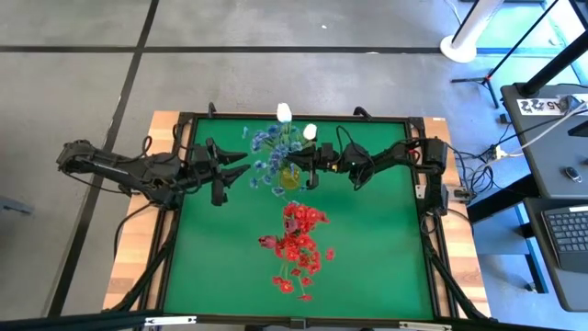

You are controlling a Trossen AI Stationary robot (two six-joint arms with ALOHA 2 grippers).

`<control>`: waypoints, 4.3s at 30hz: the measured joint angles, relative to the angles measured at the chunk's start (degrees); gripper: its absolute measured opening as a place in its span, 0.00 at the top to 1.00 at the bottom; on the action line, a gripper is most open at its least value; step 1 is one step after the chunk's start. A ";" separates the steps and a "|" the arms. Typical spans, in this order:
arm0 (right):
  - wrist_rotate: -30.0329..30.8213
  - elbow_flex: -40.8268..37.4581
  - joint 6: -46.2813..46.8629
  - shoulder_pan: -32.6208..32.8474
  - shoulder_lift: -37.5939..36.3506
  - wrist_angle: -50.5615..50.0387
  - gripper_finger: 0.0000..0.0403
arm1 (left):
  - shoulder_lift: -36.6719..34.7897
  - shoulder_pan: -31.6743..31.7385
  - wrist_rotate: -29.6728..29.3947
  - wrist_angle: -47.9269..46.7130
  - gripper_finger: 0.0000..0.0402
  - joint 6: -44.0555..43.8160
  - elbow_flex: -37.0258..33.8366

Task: Sort flowers into vase by color
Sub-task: Put the white flower into the yellow flower vase, then return to Home Position

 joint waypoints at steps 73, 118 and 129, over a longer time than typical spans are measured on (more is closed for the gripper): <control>-1.26 -11.71 3.67 -2.51 0.94 -0.37 0.50 | 0.02 0.26 -0.02 -3.25 0.57 0.31 0.04; -3.23 -9.02 -4.92 -4.89 -27.48 -52.71 0.19 | 0.04 0.26 -0.02 -5.56 0.57 -0.57 0.04; 2.32 -9.30 -7.51 -7.99 -31.64 -61.25 0.19 | 0.04 0.24 -0.04 -6.57 0.57 -1.05 0.04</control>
